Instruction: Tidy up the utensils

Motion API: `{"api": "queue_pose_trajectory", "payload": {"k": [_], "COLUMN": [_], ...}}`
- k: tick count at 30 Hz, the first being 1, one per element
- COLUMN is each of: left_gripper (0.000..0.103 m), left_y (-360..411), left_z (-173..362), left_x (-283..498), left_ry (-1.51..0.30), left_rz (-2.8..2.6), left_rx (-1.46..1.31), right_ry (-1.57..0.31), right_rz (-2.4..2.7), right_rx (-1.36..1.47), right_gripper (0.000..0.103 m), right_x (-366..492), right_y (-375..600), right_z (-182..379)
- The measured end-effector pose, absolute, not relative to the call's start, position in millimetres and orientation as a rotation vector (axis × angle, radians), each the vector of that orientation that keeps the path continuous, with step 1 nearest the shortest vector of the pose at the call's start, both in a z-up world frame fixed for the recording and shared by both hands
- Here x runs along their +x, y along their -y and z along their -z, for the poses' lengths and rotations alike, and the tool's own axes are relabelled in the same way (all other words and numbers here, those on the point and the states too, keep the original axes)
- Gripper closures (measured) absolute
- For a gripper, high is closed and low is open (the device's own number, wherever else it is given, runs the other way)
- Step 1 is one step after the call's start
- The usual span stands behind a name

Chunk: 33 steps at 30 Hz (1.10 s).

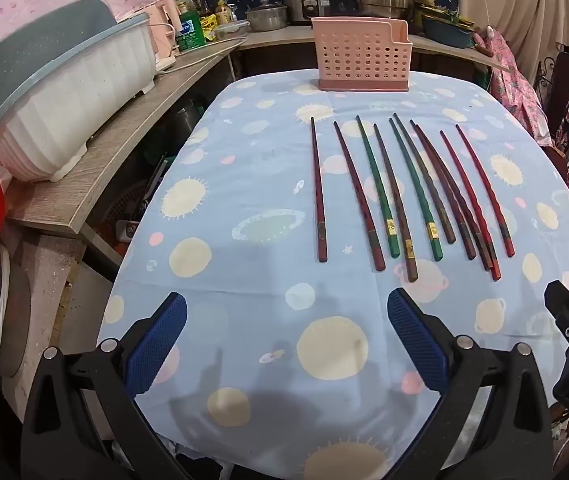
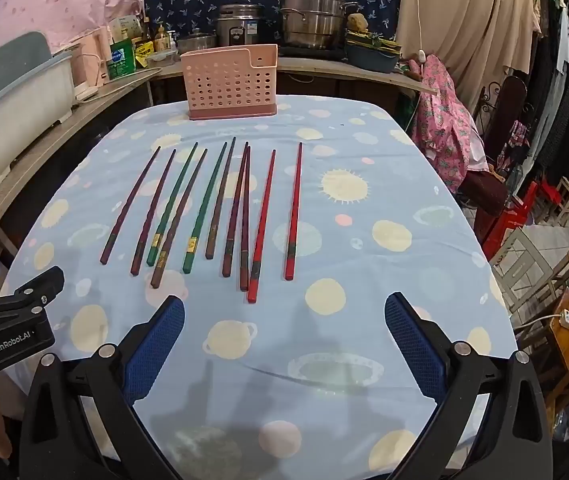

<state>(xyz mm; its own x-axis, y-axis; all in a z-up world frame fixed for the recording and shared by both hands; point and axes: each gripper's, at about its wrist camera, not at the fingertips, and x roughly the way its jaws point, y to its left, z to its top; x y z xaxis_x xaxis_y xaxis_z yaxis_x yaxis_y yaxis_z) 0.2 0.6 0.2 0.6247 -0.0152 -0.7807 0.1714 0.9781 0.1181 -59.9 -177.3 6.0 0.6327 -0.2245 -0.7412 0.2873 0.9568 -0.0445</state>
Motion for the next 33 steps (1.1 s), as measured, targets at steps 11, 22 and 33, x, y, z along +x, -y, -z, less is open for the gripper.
{"api": "queue_pose_trajectory", "payload": {"k": [11,22,33], "left_gripper": [0.007,0.007,0.007], "left_y": [-0.8,1.7,0.2], "left_z": [1.0,0.0,-0.6], "left_x": [-1.7,-1.1,-1.7], "left_ry": [-0.896,-0.888,-0.881], "left_rz": [0.118,0.114,0.106], "left_rx": [0.199,0.2,0.196], "right_ry": [-0.851,-0.849,-0.849], "right_rz": [0.28,0.277,0.273], "right_rx": [0.105,0.112,0.117], "right_gripper": [0.007,0.007,0.007], "right_x": [-58.7,-58.8,-55.0], "right_y": [180.8,182.9,181.3], "right_z": [-3.1,-3.2,-2.3]}}
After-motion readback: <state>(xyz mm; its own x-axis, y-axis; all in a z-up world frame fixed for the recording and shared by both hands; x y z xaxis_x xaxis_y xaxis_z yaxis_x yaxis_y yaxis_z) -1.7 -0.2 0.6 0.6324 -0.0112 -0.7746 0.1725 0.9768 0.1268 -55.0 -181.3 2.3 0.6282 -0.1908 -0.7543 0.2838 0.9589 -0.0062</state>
